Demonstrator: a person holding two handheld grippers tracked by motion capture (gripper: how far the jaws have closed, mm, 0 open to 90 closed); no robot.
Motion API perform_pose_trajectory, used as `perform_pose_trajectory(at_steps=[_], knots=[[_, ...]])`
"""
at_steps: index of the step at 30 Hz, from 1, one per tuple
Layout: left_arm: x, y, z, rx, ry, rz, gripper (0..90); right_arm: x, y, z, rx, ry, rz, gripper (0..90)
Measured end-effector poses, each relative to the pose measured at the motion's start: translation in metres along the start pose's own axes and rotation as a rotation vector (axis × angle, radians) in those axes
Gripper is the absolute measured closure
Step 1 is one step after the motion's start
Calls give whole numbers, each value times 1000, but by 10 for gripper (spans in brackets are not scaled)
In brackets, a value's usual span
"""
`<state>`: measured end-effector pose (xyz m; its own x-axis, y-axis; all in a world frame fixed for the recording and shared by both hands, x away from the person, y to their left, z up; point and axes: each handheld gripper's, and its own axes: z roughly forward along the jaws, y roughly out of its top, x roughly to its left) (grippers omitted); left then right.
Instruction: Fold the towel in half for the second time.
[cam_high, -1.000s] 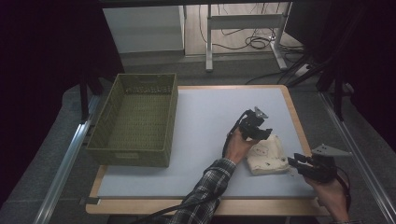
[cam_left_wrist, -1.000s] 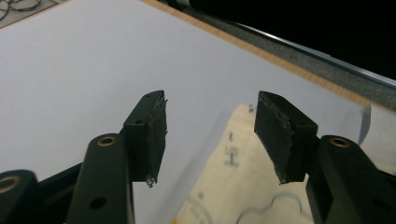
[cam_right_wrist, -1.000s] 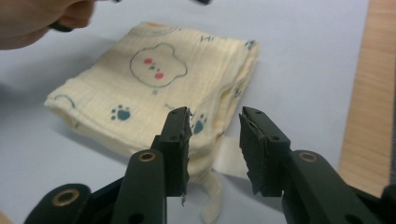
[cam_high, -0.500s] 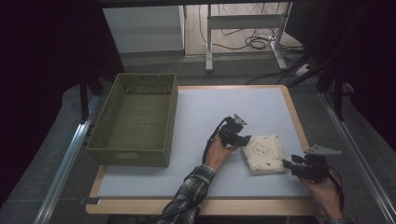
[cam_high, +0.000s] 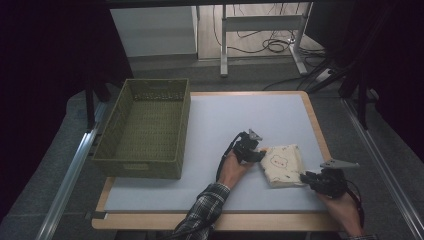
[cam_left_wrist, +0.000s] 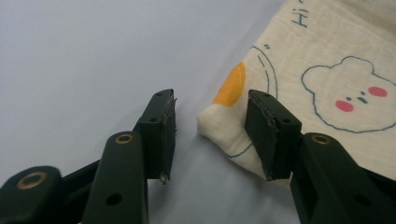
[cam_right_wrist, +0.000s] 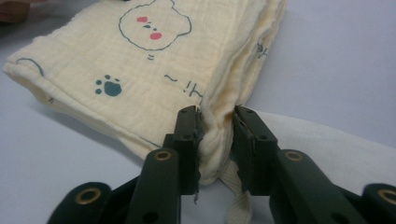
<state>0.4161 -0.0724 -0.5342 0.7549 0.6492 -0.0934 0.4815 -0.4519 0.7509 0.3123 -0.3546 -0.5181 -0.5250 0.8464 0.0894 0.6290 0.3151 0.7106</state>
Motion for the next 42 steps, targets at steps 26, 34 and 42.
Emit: perform_pose_trajectory(at_steps=[26,34,42], knots=[[3,5,-16,-31,-48,19,830,14,12,-8,-40,45,2,838],[10,8,-32,-40,-23,36,828,25,22,-10,-68,66,-19,838],[17,7,-45,-43,2,36,827,36,32,-7,-80,90,-39,837]])
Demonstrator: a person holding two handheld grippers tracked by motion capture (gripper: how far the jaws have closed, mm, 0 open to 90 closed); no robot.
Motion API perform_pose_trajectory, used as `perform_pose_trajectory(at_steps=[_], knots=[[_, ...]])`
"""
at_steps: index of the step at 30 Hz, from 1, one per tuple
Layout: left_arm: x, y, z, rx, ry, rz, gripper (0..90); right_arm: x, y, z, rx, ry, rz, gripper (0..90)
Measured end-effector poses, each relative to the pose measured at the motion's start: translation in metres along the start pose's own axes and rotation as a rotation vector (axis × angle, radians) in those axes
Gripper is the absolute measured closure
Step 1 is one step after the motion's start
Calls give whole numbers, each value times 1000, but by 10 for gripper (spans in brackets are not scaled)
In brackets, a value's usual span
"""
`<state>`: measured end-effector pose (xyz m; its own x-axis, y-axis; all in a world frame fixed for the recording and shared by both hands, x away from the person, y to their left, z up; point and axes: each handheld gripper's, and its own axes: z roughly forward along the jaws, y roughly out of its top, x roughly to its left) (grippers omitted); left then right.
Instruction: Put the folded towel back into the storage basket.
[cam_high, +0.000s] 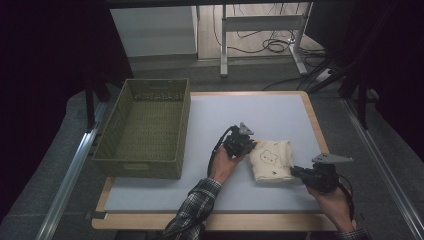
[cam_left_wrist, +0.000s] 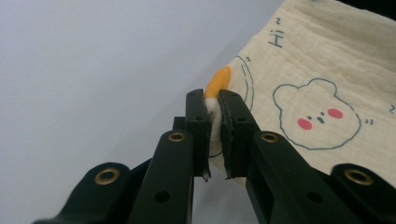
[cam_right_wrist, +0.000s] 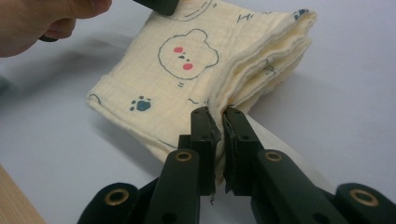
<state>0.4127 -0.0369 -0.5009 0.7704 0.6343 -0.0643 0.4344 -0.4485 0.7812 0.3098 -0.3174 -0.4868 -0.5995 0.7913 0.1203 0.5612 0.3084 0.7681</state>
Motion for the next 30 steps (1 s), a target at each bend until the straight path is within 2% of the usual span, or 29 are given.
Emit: perform_pose_trajectory(at_steps=[12,30], knots=[[11,6,-22,2,46,18,827,13,16,7,-28,31,-22,835],[39,19,-77,-14,156,21,825,45,60,32,-54,89,-90,835]])
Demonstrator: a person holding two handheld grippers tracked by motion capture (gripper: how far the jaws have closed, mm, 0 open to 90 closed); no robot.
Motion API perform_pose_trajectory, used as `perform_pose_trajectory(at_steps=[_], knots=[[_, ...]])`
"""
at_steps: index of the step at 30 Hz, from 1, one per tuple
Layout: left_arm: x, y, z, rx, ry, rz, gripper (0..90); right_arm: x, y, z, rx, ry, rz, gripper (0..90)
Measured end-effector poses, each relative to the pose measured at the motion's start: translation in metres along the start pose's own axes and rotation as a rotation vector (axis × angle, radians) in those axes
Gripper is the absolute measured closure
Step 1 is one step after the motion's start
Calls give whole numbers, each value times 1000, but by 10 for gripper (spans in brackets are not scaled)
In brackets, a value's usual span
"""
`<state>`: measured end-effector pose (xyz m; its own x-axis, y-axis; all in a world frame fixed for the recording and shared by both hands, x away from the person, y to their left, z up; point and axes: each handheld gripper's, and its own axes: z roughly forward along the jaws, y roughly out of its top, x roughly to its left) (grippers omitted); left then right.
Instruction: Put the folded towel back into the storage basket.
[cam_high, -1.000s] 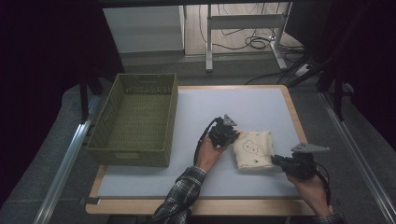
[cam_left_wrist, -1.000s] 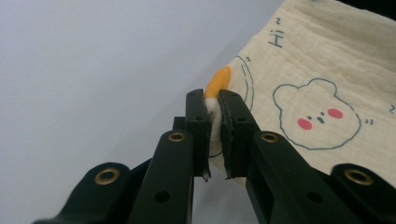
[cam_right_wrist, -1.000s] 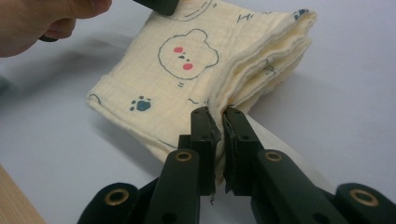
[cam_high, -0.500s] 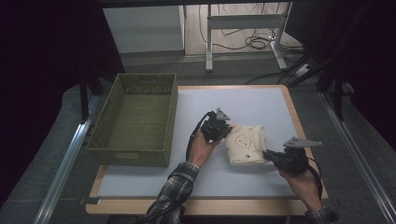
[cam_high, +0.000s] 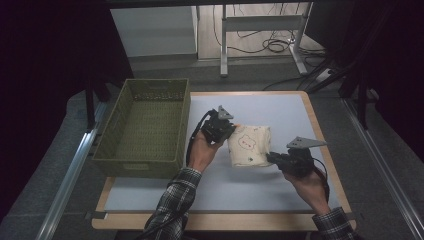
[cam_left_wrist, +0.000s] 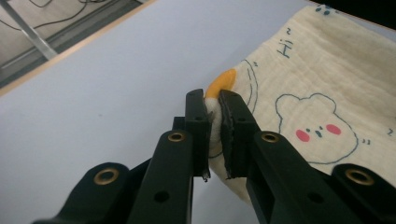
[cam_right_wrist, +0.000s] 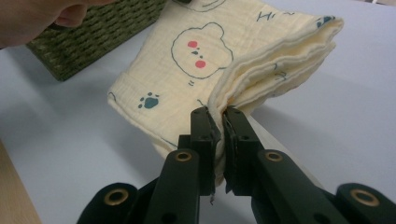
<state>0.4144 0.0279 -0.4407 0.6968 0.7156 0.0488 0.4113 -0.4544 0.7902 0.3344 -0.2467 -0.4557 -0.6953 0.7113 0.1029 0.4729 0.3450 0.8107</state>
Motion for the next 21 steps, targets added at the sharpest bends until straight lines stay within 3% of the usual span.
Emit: perform_pose_trajectory(at_steps=[11,21], knots=[[21,6,-31,2,74,22,823,14,26,17,-24,34,-27,834],[41,7,-61,-12,142,14,823,30,51,33,-30,68,-37,834]])
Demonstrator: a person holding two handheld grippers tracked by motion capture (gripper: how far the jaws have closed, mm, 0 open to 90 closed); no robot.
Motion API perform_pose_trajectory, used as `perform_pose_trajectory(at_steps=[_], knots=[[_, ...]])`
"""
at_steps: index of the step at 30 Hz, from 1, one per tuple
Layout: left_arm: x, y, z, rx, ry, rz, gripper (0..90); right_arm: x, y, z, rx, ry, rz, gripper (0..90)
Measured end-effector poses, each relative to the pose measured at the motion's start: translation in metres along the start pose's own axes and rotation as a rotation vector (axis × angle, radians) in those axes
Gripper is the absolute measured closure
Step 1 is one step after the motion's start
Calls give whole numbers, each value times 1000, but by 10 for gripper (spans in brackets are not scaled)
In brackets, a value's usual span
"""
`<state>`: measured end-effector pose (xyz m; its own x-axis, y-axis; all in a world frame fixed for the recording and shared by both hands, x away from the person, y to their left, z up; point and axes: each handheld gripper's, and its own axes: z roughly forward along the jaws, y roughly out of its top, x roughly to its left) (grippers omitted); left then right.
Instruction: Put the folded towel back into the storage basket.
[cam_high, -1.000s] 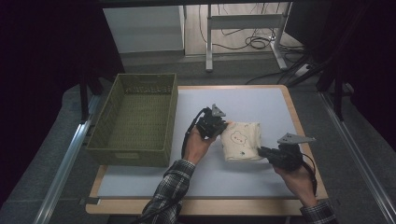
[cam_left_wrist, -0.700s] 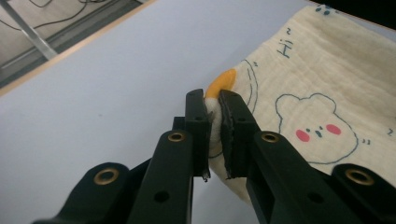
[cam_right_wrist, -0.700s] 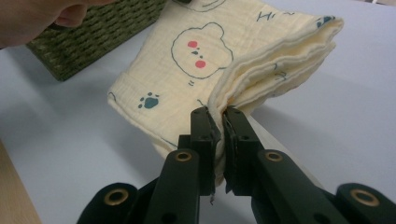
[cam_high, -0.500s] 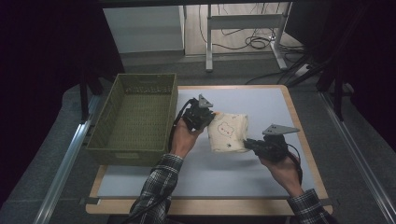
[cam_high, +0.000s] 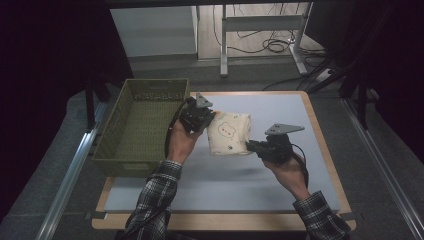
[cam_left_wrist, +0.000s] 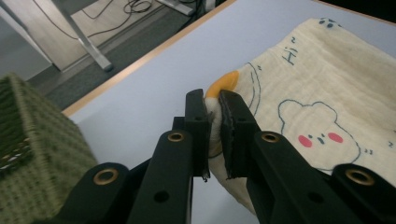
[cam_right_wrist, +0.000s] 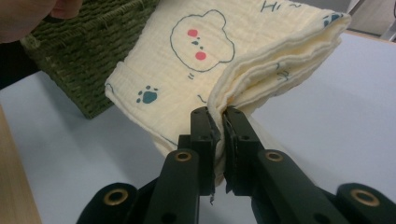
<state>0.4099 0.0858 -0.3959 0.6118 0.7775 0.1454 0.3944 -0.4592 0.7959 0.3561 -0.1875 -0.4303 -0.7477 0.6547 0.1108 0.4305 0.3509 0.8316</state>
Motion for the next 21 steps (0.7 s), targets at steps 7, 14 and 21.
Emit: perform_pose_trajectory(at_steps=[7,14,21], knots=[[18,2,-15,0,50,1,823,8,19,14,-8,34,-2,833],[37,-1,-29,4,93,-8,824,21,41,27,-18,55,-20,833],[55,-5,-44,6,130,-12,823,29,57,42,-24,83,-8,833]])
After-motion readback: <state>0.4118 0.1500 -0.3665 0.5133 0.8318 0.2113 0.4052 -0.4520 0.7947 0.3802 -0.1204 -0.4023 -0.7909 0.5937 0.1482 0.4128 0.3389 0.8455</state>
